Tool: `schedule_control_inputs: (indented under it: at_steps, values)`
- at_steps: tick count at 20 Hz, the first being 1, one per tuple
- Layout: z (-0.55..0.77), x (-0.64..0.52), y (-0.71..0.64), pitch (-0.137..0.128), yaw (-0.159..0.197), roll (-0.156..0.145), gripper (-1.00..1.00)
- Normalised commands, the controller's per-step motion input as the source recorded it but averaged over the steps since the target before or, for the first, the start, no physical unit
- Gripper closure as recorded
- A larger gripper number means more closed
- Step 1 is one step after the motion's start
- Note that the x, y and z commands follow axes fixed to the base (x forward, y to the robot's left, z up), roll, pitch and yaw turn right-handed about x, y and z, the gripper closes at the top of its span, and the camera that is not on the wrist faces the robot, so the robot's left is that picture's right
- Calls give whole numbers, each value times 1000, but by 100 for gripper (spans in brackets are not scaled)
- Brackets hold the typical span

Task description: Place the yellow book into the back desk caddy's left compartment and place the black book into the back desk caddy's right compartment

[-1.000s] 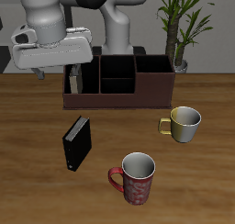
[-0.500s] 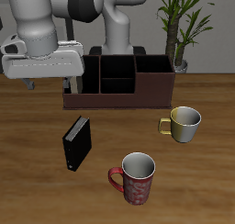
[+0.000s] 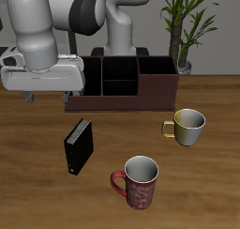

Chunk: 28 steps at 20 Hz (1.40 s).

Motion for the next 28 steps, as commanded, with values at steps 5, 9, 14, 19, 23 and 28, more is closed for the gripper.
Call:
schedule_control_inputs:
  at_steps: [5,9,14,19,23,28]
  values:
    - [-97,108,276,-19,-15,26,-100]
    - [-194,52,203,4,-27,12,-100]
    - [-214,-26,156,-2,-24,24,-100]
    - [-223,37,103,-1,-35,1,-100]
    - [-165,-1,-51,-8,-14,-31,-100]
    - [-228,6,-39,14,-8,-8,-100]
